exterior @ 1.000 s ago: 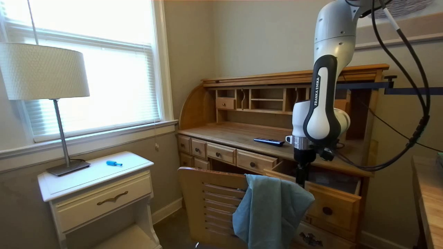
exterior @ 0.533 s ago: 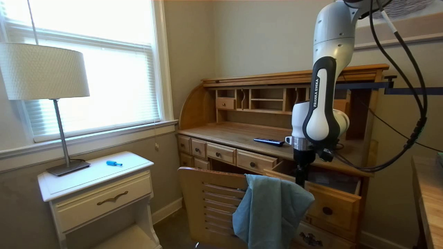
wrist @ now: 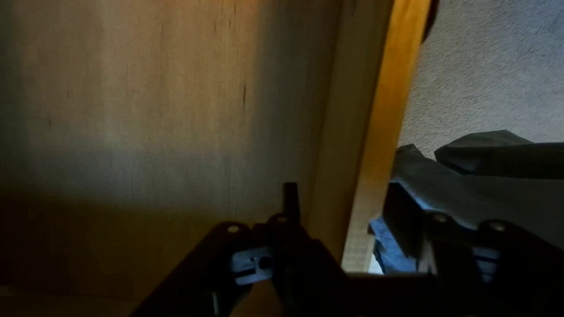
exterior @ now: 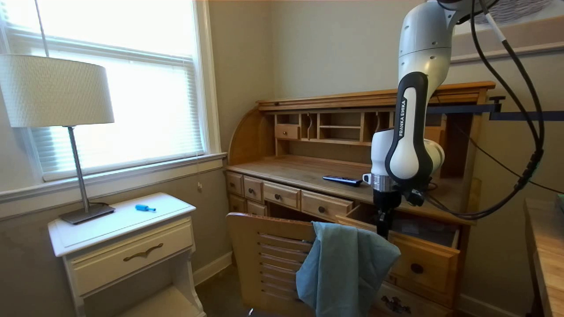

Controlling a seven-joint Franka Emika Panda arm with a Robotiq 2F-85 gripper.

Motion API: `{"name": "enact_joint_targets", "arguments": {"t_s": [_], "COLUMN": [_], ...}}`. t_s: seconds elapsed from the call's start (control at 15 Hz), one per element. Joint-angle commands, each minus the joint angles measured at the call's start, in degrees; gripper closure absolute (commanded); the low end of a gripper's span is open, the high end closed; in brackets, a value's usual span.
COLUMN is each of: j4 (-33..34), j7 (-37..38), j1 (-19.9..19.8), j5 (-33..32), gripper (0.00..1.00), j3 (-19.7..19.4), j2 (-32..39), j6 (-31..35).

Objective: Close the right drawer.

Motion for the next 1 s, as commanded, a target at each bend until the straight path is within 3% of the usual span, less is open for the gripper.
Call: {"name": "enact_joint_targets", "arguments": {"t_s": [0.0,0.27,0.6,0.93], "j4": [-0.1,-0.4,-0.2,1.9], "j7": [1.6,3.1,3.6,0.0], "j1": [0.6,-1.8,-1.3,-2.2], "j5": [-0.7,0.2,-0.1,-2.6], "gripper": [0.76,0.99,0.95,0.95], "j3": [-0.3,1.4,0.6,-2.1], "j2": [-0.3,-1.1,-1.1,-0.3], "j6": [0.3,-0.4,-1.7,-8.9]}}
